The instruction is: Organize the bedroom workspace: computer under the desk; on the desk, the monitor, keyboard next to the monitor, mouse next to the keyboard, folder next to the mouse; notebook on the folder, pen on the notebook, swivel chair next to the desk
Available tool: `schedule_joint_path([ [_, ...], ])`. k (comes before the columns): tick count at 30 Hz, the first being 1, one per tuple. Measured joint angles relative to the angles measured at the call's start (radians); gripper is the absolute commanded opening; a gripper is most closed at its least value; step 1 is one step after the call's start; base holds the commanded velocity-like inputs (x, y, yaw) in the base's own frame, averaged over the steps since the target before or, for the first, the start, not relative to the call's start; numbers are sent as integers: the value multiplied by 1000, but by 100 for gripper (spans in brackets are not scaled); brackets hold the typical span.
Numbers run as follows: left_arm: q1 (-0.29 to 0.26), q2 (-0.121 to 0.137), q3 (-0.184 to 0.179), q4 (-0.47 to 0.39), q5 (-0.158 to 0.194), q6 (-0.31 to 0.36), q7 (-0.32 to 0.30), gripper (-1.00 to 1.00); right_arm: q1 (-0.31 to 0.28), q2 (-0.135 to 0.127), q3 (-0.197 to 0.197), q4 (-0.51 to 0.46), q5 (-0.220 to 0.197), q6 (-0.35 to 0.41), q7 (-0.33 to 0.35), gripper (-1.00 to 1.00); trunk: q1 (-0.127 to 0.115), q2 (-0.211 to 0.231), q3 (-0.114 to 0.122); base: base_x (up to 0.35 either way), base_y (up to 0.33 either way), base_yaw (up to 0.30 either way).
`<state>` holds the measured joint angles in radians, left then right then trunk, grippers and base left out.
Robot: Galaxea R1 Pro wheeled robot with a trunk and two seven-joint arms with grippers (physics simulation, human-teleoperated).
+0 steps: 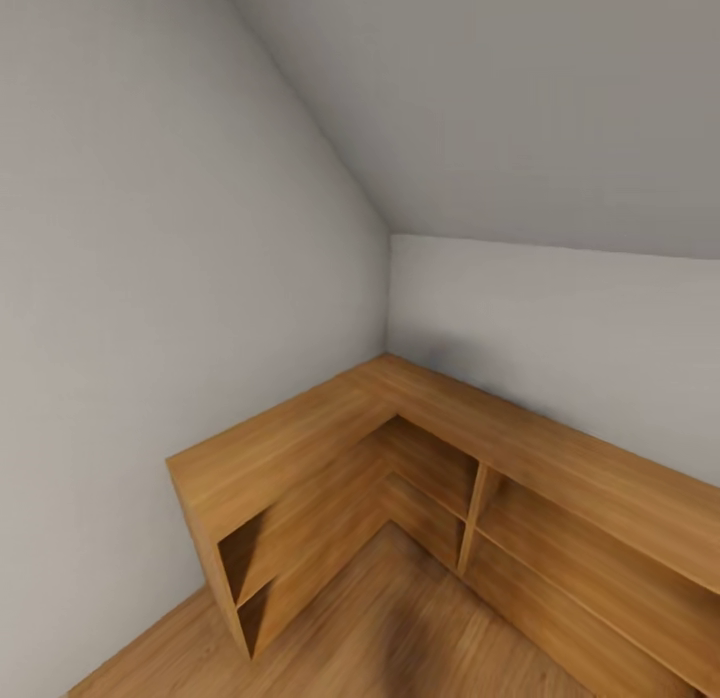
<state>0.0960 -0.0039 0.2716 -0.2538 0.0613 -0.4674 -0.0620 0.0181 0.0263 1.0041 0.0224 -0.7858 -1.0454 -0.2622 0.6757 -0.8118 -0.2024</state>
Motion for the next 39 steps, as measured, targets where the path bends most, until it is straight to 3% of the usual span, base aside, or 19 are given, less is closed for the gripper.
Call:
schedule_joint_path([
  [6,0,7,1,35,-1,-87,-1,100,4,0,0,0,0,0,0,100,0,0,6,0,0,-208],
  [12,0,9,1,101,-2,-216,-1,100,6,0,0,0,0,0,0,100,0,0,12,0,0,-204],
  [21,0,10,2,117,-1,-238,1,100,6,1,-1,-1,0,0,0,100,0,0,22,33,22,-194],
  [39,0,5,1,119,-1,-241,0,100,6,8,-2,-2,0,0,2,100,0,0,35,161,169,-203],
])
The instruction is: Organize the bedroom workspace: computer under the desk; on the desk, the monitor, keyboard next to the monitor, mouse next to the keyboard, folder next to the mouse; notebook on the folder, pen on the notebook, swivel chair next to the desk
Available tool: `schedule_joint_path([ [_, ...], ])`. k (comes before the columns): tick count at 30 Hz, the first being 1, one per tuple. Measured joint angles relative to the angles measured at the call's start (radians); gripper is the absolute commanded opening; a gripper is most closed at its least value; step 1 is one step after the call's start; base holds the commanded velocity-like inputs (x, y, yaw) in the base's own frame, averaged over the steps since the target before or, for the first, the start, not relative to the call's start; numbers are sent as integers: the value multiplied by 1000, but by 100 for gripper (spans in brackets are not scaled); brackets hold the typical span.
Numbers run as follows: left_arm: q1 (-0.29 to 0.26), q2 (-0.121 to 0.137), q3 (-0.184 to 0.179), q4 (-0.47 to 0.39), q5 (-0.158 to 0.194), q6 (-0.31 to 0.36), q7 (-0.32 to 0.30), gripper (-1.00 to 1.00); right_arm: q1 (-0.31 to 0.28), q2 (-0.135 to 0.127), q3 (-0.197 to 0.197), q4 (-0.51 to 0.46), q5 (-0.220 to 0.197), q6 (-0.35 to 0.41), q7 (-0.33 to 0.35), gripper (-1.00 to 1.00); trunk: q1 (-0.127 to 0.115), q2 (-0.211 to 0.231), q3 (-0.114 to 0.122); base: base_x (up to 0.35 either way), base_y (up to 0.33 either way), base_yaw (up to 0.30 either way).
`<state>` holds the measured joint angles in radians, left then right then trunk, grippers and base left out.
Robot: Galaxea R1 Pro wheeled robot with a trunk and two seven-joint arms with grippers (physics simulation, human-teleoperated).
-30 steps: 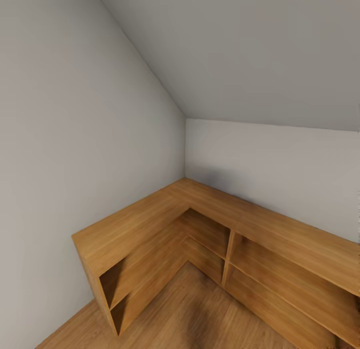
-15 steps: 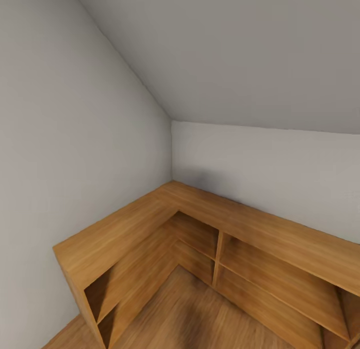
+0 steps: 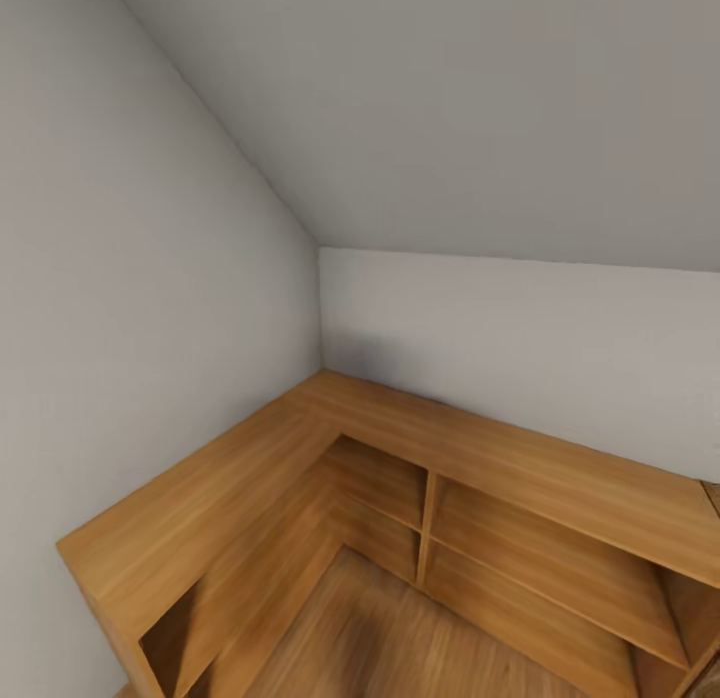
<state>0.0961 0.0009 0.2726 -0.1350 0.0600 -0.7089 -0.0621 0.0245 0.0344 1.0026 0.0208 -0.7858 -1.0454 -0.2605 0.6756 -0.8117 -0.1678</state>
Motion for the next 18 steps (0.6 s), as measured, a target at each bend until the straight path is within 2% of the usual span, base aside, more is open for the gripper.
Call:
schedule_joint_path([
  [5,0,-1,-1,0,0,1,0,100,0,0,0,0,0,11,0,100,0,0,2,20,22,-250],
  [6,0,-1,-1,0,0,1,0,100,0,-1,-1,0,0,48,0,100,0,0,3,5,5,-255],
  [11,0,-1,-1,0,0,1,0,100,0,-1,-1,-1,0,95,1,100,0,0,3,2,2,-256],
  [18,0,-1,-2,0,0,1,0,100,0,-1,-1,-1,0,114,0,100,0,0,3,0,1,-257],
])
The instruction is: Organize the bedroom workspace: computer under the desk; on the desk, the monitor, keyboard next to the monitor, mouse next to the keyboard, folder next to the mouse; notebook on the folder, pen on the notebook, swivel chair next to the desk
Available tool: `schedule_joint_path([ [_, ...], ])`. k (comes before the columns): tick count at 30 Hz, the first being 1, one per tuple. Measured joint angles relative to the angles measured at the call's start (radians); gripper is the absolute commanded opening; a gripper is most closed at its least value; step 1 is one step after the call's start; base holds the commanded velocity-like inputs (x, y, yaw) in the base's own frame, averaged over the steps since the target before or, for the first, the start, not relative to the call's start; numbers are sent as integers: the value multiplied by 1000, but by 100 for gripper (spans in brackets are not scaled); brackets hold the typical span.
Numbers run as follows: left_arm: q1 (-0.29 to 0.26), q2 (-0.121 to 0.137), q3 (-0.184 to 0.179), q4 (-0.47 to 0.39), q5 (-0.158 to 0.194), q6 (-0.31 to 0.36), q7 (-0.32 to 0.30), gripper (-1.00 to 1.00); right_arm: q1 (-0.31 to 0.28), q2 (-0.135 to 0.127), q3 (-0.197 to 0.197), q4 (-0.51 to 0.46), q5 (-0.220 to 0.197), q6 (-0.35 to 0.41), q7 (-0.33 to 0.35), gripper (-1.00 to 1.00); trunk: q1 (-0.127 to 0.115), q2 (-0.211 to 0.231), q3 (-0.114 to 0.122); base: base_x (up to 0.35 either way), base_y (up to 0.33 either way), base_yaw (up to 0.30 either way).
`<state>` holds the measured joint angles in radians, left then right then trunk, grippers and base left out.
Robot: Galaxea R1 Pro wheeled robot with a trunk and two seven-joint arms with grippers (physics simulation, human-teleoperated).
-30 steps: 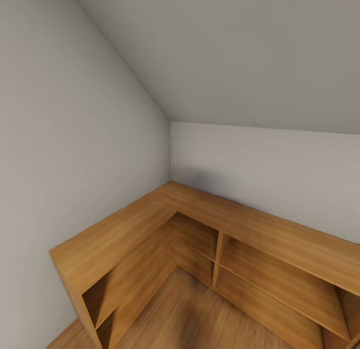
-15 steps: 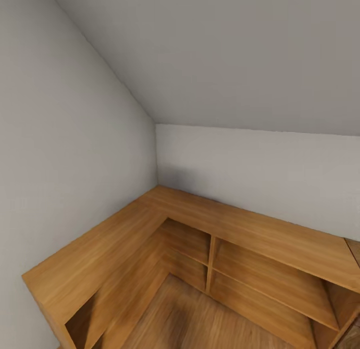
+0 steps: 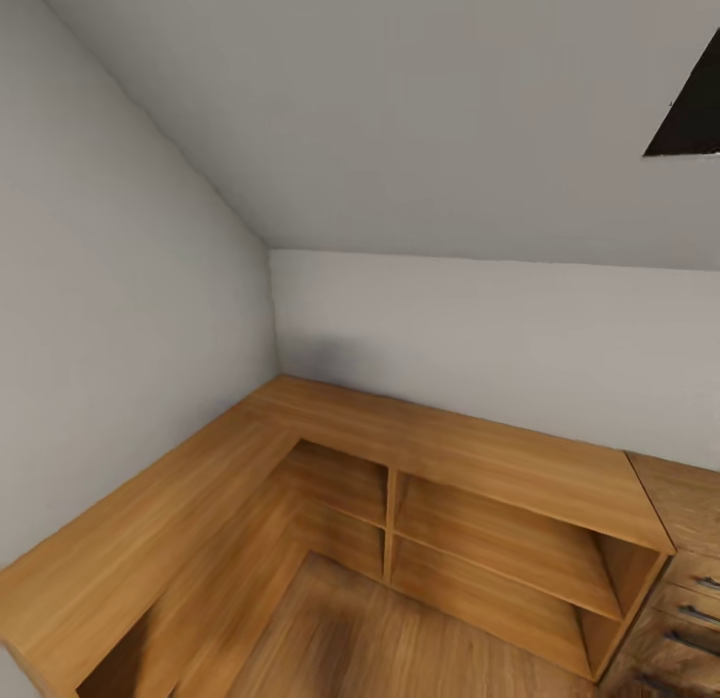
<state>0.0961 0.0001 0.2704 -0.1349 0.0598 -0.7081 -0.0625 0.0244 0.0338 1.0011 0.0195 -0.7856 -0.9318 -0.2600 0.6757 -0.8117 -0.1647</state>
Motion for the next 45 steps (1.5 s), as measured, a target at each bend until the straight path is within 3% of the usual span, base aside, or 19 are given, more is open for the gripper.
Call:
schedule_joint_path([
  [45,0,-3,-9,1,-4,1,-4,100,0,0,0,-17,6,4,6,100,0,0,0,0,0,-262],
])
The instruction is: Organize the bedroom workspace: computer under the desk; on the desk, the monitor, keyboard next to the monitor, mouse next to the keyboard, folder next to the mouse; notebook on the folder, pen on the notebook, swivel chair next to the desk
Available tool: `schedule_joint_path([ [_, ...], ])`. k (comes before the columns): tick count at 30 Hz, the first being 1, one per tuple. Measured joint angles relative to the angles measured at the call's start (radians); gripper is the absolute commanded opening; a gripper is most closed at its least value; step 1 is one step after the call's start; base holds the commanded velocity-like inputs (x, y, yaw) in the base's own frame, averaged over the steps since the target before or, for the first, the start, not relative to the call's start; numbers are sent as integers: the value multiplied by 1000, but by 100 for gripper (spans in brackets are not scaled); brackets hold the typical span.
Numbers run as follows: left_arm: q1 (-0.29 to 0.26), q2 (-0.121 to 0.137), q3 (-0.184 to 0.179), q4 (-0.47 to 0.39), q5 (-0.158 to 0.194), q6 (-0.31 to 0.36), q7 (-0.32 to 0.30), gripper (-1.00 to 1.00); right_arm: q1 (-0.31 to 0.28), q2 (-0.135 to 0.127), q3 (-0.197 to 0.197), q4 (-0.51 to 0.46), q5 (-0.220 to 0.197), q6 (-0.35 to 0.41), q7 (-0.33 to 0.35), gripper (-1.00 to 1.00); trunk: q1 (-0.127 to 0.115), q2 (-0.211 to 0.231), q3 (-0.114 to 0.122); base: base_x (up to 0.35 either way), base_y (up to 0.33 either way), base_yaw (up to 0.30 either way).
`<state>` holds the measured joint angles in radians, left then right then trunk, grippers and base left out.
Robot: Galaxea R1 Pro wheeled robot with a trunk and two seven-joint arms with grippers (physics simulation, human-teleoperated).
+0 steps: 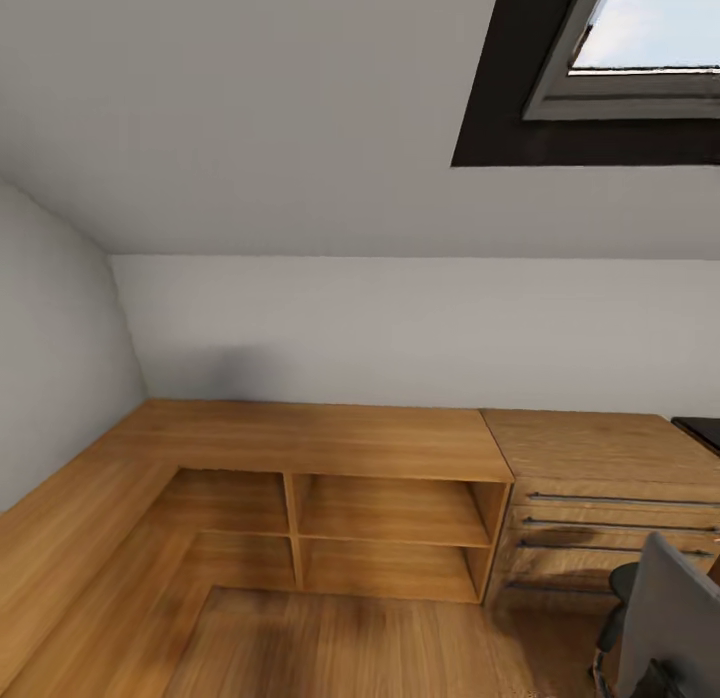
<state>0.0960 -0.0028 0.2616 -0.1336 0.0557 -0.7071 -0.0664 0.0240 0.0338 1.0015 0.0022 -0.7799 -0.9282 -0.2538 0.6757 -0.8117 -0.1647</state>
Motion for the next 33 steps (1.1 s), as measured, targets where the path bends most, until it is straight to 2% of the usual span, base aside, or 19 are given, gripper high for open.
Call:
schedule_joint_path([
  [6,0,-2,-2,-34,2,2,4,100,-1,3,1,-50,5,0,-1,100,0,0,-2,0,0,-247],
  [11,0,-13,-2,-198,4,44,8,100,-4,3,0,-127,6,0,-6,100,0,0,-5,0,0,-240],
  [12,0,-14,-2,-226,4,68,11,100,-4,3,0,-134,6,0,-7,100,0,0,-5,0,0,-245],
  [13,0,-16,-1,-283,4,135,20,100,-6,3,0,-145,6,1,-7,100,0,0,-5,0,0,-246],
  [17,0,-19,-1,-402,5,322,42,100,-21,2,-2,-156,5,3,-8,100,0,0,-5,0,0,-248],
  [23,0,-32,0,-556,6,578,59,100,-81,2,-2,-161,3,46,-9,100,0,0,-5,0,0,-252],
  [28,0,-37,1,-580,13,635,60,100,-111,0,-3,-160,2,85,-8,100,0,0,-5,0,0,-254],
  [33,0,-36,2,-545,15,646,55,100,-121,-1,-4,-158,1,99,-5,100,0,0,-6,0,0,-254],
])
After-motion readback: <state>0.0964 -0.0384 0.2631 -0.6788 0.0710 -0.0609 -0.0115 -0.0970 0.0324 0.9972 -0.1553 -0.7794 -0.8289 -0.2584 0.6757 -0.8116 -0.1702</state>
